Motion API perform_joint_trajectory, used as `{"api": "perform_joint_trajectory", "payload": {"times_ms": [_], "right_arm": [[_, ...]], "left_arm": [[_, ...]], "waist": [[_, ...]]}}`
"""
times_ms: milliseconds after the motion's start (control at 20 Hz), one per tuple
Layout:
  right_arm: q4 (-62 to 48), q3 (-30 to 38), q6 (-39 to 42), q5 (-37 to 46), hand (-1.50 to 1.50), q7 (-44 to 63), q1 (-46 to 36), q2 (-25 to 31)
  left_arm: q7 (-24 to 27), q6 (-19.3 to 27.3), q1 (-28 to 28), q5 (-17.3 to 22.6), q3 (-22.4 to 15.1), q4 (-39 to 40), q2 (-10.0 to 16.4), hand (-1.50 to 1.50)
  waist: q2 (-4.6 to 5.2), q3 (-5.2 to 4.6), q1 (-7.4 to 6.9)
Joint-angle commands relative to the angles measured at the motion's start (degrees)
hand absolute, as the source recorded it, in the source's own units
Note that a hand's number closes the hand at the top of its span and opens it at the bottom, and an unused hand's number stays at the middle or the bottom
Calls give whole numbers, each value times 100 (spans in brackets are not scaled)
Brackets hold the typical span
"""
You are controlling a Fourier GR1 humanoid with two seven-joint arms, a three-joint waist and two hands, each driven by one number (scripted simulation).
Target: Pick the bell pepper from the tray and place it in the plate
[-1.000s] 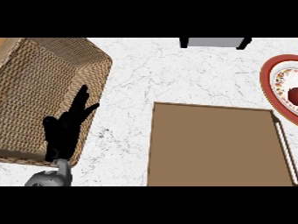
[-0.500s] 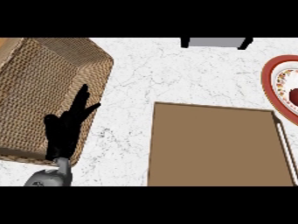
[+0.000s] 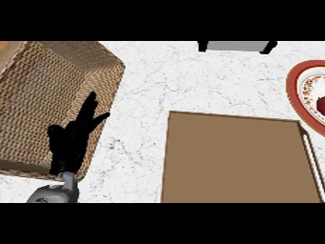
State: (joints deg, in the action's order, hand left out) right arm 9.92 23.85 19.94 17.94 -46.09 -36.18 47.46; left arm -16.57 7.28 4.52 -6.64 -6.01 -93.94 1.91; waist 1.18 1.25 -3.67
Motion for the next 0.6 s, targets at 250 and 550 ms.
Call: {"api": "perform_joint_trajectory", "payload": {"times_ms": [250,550], "right_arm": [[-131,84,212,-39,-150,-362,185,283],[-226,231,289,-170,-150,-332,251,468]], "left_arm": [[48,-18,-333,-36,227,326,236,0],[-68,14,-291,-62,124,372,146,0]], "waist": [[92,-54,-58],[97,-47,-11]]}}
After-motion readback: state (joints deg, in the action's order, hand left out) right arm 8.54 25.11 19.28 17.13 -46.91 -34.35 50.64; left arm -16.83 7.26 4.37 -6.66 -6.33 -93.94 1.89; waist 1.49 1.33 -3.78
